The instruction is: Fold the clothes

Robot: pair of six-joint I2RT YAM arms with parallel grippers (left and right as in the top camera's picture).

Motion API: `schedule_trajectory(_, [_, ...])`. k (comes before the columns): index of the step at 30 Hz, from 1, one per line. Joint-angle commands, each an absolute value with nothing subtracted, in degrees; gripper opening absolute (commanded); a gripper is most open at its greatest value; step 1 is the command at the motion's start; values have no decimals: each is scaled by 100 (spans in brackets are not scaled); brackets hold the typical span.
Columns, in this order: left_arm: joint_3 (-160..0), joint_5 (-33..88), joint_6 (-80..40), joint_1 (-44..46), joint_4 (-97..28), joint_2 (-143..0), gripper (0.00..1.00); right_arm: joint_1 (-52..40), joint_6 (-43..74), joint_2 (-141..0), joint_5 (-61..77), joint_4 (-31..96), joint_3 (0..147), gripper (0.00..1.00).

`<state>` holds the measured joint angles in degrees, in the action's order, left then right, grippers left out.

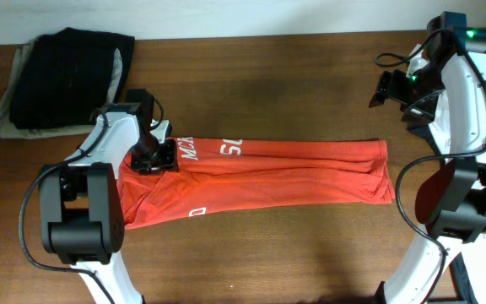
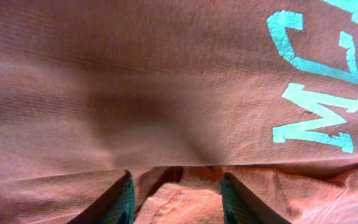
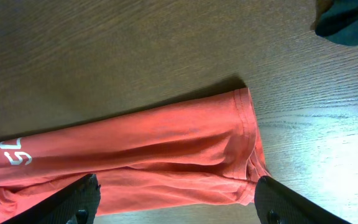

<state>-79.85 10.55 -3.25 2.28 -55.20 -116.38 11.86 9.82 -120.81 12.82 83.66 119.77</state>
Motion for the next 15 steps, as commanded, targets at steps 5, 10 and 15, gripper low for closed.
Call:
schedule_trajectory(5, [-7966, 1120, -340, 211, -5518, -11642, 8, 1190, 923, -12033, 1288, 8302, 11876, 83])
schedule_trajectory(10, [-7966, 1120, -340, 211, -5579, -11533, 1, 1190, 923, -12033, 1288, 8270, 11876, 83])
schedule_trajectory(15, [-7966, 1122, -342, 211, -5826, -11179, 1, 1190, 923, -12033, 1288, 8270, 11876, 83])
